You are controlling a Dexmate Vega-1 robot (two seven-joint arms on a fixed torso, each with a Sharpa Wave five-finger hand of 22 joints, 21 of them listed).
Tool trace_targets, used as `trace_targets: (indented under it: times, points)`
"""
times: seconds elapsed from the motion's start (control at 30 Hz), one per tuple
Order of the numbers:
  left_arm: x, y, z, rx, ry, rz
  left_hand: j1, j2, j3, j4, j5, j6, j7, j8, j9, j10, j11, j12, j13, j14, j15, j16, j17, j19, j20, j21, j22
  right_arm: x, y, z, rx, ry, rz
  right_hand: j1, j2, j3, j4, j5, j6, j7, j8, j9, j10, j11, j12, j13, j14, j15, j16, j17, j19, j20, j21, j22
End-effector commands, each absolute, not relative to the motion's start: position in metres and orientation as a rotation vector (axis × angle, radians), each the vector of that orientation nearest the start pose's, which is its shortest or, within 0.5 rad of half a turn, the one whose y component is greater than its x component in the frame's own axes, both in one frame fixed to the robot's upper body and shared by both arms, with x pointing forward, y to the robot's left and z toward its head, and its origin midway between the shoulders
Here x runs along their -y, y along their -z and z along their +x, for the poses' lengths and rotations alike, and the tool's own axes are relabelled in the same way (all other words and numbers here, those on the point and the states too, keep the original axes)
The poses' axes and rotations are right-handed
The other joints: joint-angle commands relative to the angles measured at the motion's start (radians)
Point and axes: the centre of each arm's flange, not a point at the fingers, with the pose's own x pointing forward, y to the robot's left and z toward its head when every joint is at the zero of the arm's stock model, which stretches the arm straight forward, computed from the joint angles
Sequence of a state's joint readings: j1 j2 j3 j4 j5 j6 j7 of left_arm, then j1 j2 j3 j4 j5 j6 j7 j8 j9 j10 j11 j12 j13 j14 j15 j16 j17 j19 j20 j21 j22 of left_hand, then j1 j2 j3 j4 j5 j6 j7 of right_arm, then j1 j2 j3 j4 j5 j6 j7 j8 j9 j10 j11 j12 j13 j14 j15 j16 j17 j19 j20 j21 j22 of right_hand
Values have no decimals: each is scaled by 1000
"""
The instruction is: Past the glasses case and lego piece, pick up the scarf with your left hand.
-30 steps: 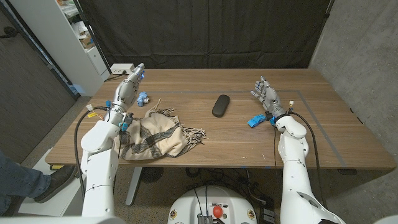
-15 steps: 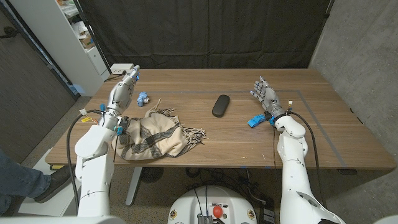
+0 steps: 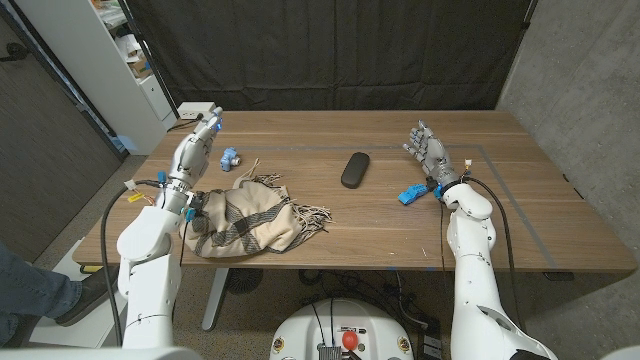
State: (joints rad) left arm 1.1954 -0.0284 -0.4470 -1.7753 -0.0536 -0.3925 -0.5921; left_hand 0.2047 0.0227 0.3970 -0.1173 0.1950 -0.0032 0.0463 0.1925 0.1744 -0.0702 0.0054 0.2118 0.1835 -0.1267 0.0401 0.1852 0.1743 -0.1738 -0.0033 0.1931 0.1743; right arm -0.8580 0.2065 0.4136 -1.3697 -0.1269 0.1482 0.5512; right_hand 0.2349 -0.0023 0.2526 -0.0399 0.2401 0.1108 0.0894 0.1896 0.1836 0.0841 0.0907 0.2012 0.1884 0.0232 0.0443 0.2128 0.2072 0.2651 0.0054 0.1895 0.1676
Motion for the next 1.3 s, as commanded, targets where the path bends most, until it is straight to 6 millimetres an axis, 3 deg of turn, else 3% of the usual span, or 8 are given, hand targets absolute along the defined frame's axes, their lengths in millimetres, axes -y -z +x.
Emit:
trace_targets:
  times: [0.03, 1.3]
  points:
    - [-369, 41, 487, 955, 84, 252, 12, 0, 1, -8, 0, 7, -1, 4, 3, 5, 0, 3, 6, 4, 0, 5, 3, -1, 4, 4, 4, 283, 28, 646, 624, -209, 41, 2, 6, 3, -5, 4, 4, -2, 6, 4, 2, -1, -3, 2, 1, 1, -2, 1, -2, -3, 2, 3]
    - [-338, 50, 458, 1054, 124, 364, 17, 2, 0, -11, -1, 20, 0, 3, 3, 12, -1, 3, 6, 9, 0, 4, 3, -1, 13, 4, 4, 278, 22, 651, 622, -227, 32, -2, 8, 0, -8, 5, 6, -3, 6, 4, 4, 0, -4, 2, 3, -1, -3, 2, -3, -1, 2, 3]
